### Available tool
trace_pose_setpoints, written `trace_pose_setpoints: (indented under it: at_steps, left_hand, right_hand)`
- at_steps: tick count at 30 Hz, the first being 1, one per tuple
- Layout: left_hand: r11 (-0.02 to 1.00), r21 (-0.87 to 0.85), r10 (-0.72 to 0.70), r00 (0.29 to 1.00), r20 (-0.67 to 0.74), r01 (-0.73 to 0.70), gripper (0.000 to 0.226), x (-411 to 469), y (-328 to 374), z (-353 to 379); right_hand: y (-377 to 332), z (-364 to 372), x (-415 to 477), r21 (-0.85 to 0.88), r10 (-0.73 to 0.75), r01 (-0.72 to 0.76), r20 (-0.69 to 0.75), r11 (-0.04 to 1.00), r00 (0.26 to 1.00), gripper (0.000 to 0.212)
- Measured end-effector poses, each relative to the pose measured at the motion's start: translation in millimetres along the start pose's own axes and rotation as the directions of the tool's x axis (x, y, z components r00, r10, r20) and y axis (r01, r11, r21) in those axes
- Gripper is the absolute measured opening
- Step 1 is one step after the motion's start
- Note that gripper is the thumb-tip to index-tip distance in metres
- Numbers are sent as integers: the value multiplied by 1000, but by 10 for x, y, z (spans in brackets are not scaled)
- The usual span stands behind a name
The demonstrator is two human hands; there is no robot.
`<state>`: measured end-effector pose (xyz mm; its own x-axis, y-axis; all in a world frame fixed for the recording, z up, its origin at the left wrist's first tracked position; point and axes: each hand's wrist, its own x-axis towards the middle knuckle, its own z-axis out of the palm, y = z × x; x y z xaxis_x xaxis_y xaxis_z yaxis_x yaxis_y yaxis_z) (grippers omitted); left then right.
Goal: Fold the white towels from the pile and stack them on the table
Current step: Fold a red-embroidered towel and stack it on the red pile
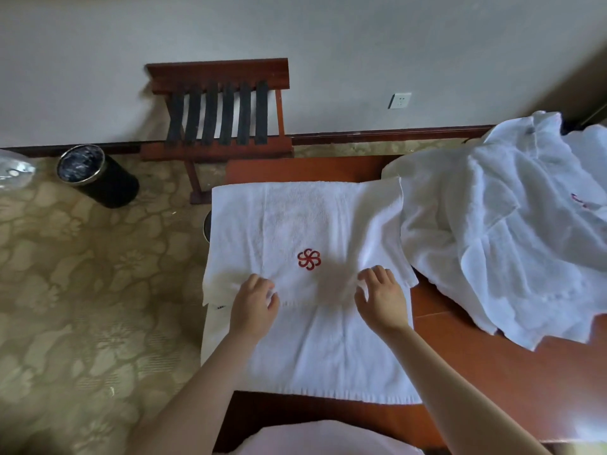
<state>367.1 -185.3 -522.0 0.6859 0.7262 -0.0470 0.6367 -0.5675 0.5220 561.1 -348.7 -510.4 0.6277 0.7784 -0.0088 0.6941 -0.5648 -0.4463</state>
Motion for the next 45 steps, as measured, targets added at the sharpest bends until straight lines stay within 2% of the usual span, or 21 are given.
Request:
trace_pose_setpoints:
  at_steps: [2,5,9,12,15,17,20,22,23,25,29,33,39,43,45]
  left_hand:
    - [998,59,5,1000,10,-5,14,-98,-39,3]
    - [988,155,3,1000,-12,-1,22,-179,-35,-17]
    - [971,239,-14,999,41,4,27,-211,14,-31]
    - [962,262,-104,992,68,82,19,-225,13,-32]
    - [936,314,-191,979,69,160,10,-216,45,-11]
    - [915,336,-260,964,64,225,16,-208,67,9]
    - [878,368,-344,938,39,306,28,-189,44,9]
    - [856,401,-370,928,37,325,32,-165,8,-10]
    - [848,411,-382,924,35,335,33,-153,-12,-20]
    - [843,400,-397,918,11,360,32,-135,-45,-43]
    - [878,299,-371,926,-74,375,24,-80,-17,-99]
    - [913,224,-321,940,-117,340,21,-14,104,-152]
    - [889,335,-288,950,-119,311,17,2,119,-292]
    - [863,431,-249,964,-93,264,17,29,102,-438]
    - [838,502,-204,976,-74,214,19,36,129,-530]
  right_hand:
    - [81,-7,-119,-63,2,3,86,998,996,24]
    - [160,-14,-139,-266,28,40,250,963,968,34]
    - [148,-47,-22,-383,1,94,242,919,970,24]
    - [92,-91,31,-358,-34,100,185,928,982,11]
    - [84,-133,30,-315,-21,63,134,947,991,25]
    - [115,-136,32,-266,-39,67,109,962,993,28]
    - [124,-120,38,-258,-54,105,198,960,979,14]
    - [159,-52,43,-299,-8,90,266,950,964,22]
    - [154,-44,43,-316,-5,96,279,944,960,24]
    - [99,-47,65,-270,-43,117,265,956,963,14]
    - [81,-46,153,-249,-53,101,192,963,980,5]
    - [87,-91,158,-226,6,28,149,974,989,15]
    - [35,-245,200,15,-21,20,47,1000,999,15]
    - [-8,-357,257,-48,-76,79,64,996,995,12]
    - [-10,-419,233,-154,-144,153,72,976,987,22]
